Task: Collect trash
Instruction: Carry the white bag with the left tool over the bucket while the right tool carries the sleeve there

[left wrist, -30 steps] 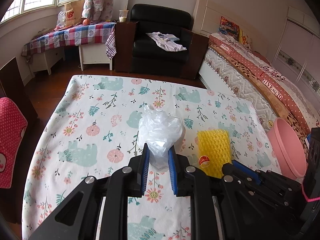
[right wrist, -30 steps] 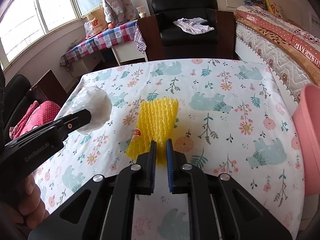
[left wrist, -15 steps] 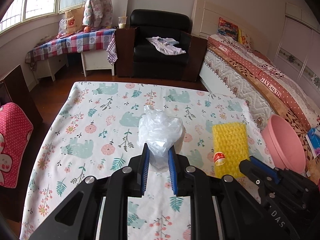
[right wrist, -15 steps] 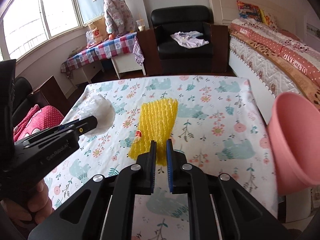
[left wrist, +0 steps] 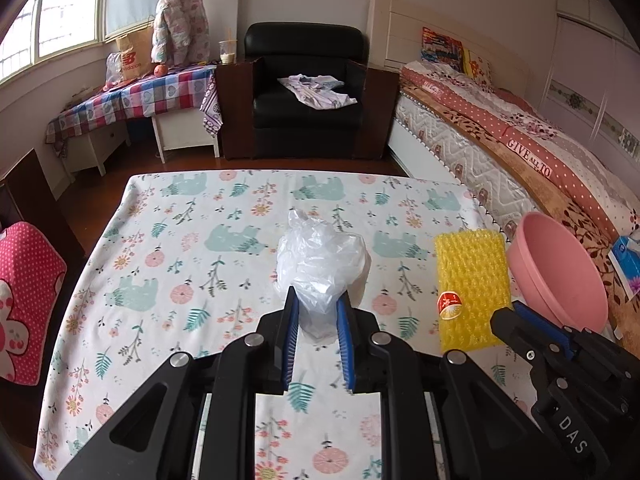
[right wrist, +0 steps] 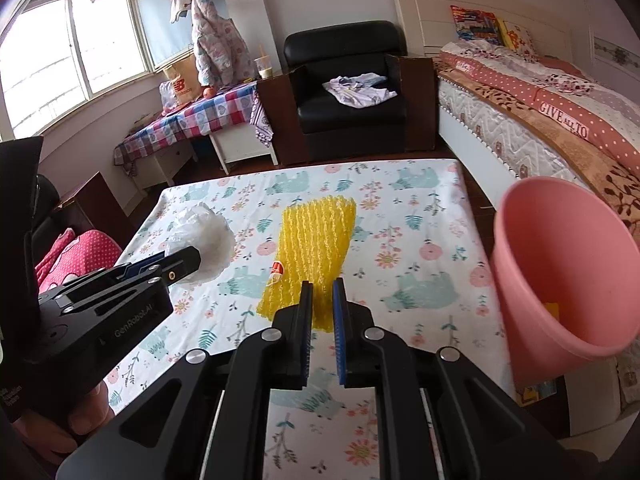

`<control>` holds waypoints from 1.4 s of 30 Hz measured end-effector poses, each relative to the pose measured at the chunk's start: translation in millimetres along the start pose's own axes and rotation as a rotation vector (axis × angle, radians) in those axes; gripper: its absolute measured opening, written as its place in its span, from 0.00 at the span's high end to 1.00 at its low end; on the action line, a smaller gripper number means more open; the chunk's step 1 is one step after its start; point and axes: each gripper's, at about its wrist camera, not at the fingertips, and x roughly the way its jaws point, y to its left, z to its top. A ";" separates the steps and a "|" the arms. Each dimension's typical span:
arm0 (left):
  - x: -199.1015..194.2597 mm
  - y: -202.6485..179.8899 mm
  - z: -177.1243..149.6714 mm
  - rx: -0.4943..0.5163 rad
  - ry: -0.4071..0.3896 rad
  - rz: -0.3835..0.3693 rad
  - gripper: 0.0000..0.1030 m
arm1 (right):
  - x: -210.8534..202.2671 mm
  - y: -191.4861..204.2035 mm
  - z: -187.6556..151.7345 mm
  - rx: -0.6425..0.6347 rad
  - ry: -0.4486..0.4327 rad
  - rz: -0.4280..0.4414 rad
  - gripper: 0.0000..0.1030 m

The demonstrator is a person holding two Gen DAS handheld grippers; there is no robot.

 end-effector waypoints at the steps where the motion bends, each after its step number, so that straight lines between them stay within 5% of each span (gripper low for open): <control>1: 0.2 -2.3 0.1 0.004 0.000 -0.003 0.83 | -2.3 -4.1 0.3 0.008 -0.003 -0.004 0.90; 42: 1.1 -176.2 14.6 0.268 -0.036 -0.180 0.83 | -65.3 -148.8 -8.9 0.263 -0.119 -0.259 0.90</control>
